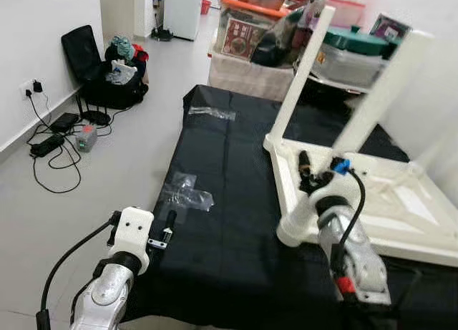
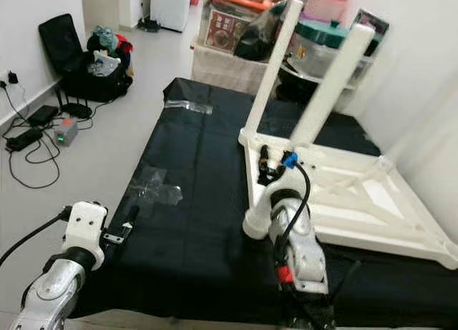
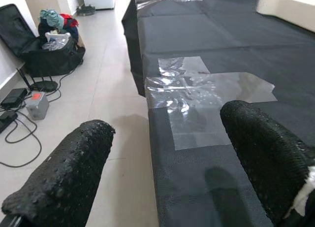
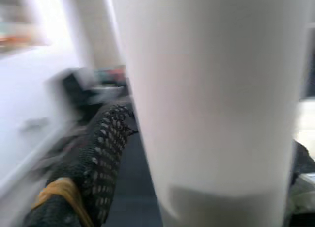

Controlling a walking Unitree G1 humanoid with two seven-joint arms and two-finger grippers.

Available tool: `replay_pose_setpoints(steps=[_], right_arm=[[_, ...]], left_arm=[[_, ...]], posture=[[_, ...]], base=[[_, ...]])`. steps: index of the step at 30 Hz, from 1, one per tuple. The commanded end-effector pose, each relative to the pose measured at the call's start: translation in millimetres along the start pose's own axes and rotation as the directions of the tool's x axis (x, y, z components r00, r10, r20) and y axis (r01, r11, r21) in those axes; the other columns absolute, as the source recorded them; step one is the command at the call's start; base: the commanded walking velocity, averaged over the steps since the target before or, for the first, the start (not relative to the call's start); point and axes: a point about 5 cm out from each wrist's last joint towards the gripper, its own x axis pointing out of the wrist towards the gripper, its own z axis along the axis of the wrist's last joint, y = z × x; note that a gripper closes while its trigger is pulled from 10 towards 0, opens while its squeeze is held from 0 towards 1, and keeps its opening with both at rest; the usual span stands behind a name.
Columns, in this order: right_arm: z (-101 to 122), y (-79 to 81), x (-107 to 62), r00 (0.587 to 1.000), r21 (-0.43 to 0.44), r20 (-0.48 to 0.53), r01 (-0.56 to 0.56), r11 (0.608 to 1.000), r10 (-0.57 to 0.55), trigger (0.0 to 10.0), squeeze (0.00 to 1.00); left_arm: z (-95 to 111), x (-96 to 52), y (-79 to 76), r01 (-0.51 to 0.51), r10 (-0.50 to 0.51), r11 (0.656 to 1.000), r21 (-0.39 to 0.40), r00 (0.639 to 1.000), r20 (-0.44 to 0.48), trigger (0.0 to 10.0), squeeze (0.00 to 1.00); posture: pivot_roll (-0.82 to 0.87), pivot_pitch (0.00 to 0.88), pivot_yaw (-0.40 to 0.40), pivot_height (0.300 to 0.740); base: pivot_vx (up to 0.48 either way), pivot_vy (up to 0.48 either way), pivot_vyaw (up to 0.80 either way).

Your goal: Building children table

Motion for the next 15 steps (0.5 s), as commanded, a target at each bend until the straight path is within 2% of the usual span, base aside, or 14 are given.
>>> replay_pose_setpoints(steps=[1, 3, 6, 7, 8, 9, 10, 13, 14, 15], right_arm=[[19, 24.7, 0.7, 0.950, 0.027, 0.022, -0.313, 0.949, 0.313, 10.0, 0.00], [20, 26.8, -0.6, 0.935, 0.020, 0.014, -0.356, 0.934, 0.356, 10.0, 0.00], [22, 31.1, -1.3, 0.880, 0.006, -0.016, -0.474, 0.881, 0.474, 10.0, 0.00], [22, 31.1, -1.3, 0.880, 0.006, -0.016, -0.474, 0.881, 0.474, 10.0, 0.00], [15, 32.0, 0.2, 0.867, 0.011, -0.038, -0.497, 0.867, 0.497, 9.0, 0.00], [13, 32.0, 0.7, 0.866, 0.013, -0.043, -0.498, 0.867, 0.498, 9.0, 0.00], [7, 30.4, 2.9, 0.874, 0.014, -0.061, -0.482, 0.876, 0.482, 1.8, 0.00], [4, 29.1, 4.4, 0.879, 0.014, -0.074, -0.472, 0.882, 0.471, 1.8, 0.00], [-3, 27.5, 5.1, 0.887, 0.009, -0.095, -0.454, 0.891, 0.453, 0.0, 0.00], [-3, 27.5, 5.1, 0.887, 0.009, -0.095, -0.454, 0.891, 0.453, 0.0, 0.00]], left_arm=[[-1, 1.3, -4.6, 0.012, -0.012, 1.000, -0.007, 1.000, -0.004, 10.0, 0.00], [-1, 1.3, -4.7, 0.013, -0.013, 1.000, -0.007, 1.000, -0.004, 10.0, 0.00], [-1, 1.3, -4.8, 0.011, -0.011, 1.000, -0.008, 1.000, -0.002, 10.0, 0.00], [-1, 1.3, -4.8, 0.011, -0.011, 1.000, -0.008, 1.000, -0.002, 10.0, 0.00], [-1, 0.8, -5.0, 0.010, -0.010, 1.000, -0.008, 1.000, -0.002, 10.0, 0.00], [-1, 0.7, -5.0, 0.010, -0.010, 1.000, -0.008, 1.000, -0.002, 10.0, 0.00], [-1, 0.4, -5.0, 0.009, -0.009, 1.000, -0.007, 1.000, -0.002, 10.0, 0.00], [-1, 0.2, -4.9, 0.009, -0.009, 1.000, -0.006, 1.000, -0.002, 10.0, 0.00], [-1, 0.0, -4.4, 0.007, -0.007, 1.000, -0.005, 1.000, -0.002, 10.0, 0.00], [-1, 0.0, -4.4, 0.007, -0.007, 1.000, -0.005, 1.000, -0.002, 10.0, 0.00]], posture=[[0.13, 0.000, -0.201, 0.740], [0.13, 0.000, -0.201, 0.740], [0.14, 0.000, -0.207, 0.740], [0.14, 0.000, -0.207, 0.740], [0.14, 0.000, -0.212, 0.740], [0.14, 0.000, -0.212, 0.740], [0.15, 0.000, -0.217, 0.740], [0.15, 0.000, -0.217, 0.740], [0.15, 0.000, -0.217, 0.740], [0.15, 0.000, -0.217, 0.740]], base=[[0.000, 0.000, 0.00], [0.000, 0.000, 0.00], [0.000, 0.000, 0.00], [0.000, 0.000, 0.00], [0.000, 0.000, 0.00], [0.000, 0.000, 0.00], [0.000, 0.000, 0.00], [0.000, 0.000, 0.00], [0.000, 0.000, 0.00], [0.000, 0.000, 0.00]])
